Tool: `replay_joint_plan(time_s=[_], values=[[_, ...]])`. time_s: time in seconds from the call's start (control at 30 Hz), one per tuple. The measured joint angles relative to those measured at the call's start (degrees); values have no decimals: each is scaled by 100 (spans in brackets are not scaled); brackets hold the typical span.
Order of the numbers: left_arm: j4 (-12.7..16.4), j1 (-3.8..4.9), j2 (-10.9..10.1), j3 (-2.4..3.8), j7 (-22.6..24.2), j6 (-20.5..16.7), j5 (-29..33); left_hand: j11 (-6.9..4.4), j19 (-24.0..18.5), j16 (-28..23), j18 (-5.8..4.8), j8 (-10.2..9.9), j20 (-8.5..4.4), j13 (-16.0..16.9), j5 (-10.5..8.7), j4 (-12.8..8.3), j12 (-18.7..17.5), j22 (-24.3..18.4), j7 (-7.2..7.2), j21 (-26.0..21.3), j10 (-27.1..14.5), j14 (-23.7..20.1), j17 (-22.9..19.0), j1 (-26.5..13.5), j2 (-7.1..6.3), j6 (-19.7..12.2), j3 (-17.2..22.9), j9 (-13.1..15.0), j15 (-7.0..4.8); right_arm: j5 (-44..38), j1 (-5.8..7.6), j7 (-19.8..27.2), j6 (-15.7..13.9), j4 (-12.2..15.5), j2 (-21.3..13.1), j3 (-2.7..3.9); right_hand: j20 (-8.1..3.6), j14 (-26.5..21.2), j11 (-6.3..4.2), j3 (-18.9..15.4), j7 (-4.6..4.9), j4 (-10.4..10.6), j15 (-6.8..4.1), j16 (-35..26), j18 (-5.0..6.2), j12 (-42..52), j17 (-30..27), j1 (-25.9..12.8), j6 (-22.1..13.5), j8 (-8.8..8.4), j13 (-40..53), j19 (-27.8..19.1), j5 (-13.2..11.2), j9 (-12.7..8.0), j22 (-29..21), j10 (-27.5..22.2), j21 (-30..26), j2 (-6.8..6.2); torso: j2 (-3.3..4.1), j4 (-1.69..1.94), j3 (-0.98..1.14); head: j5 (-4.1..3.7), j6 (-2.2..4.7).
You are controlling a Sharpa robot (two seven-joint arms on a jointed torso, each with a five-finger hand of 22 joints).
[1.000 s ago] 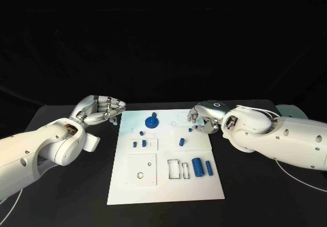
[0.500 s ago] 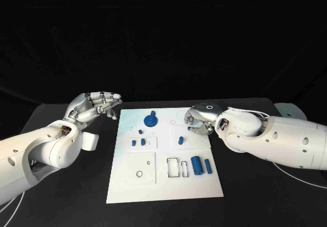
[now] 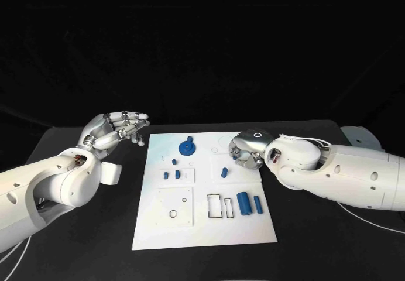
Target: Assemble the parts on the task board
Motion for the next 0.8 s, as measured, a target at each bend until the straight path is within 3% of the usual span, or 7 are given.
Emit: replay_joint_plan(time_s=[0.3,0.33,0.47,0.63,0.8], values=[[0,0,-11,-1,-13,-10,61,21,0,0,-1,0,0,0,0,0,24,-6,0,-22,-20,0,-6,23,23,0,0,0,0,-59,-32,-27,-19,-71,80,22,0,-23,-24,63,-18,-63,-24,58,-1,-22,0,-37,101,48,-2,0,0,21,0,119,225,142,-3,-9,3,18,-8],[1,0,-12,-1,-15,-11,69,21,0,0,0,0,0,0,0,0,24,-6,0,-22,-20,0,-6,23,23,0,0,0,0,-74,-40,-37,-24,-83,94,28,0,-10,-44,79,-17,-79,-37,81,-58,-21,-1,-37,102,66,3,0,0,29,-1,140,283,142,-3,-9,2,18,-11],[3,0,-13,-1,-24,-16,89,33,3,0,-1,0,3,-1,0,-2,24,-13,20,-22,-32,0,-13,46,46,-20,2,-5,0,-138,-62,-83,-48,-103,128,35,-2,-3,-67,143,-40,-143,-87,82,-92,-46,-1,-27,226,108,23,-2,1,62,-1,244,464,229,-3,-3,2,19,-21],[6,0,-17,-1,-45,-27,105,20,44,1,-1,0,0,4,3,-45,31,-18,21,-22,-62,0,-25,78,78,-20,35,-12,0,-223,-82,-128,-78,-98,143,36,-42,-20,-94,220,-54,-318,-111,26,-93,-69,-1,-18,264,155,65,-2,123,116,-1,336,579,344,-3,-1,0,15,-26],[5,0,-20,-1,-69,-38,114,40,44,1,-2,20,0,4,21,-68,45,-18,20,-22,-81,0,-29,109,72,-20,35,-12,0,-300,-99,-169,-117,-79,145,31,-42,-2,-69,267,-46,-396,-128,26,-93,-104,-1,-30,272,156,78,-2,191,145,-1,365,632,378,-3,-3,-1,15,-26]])
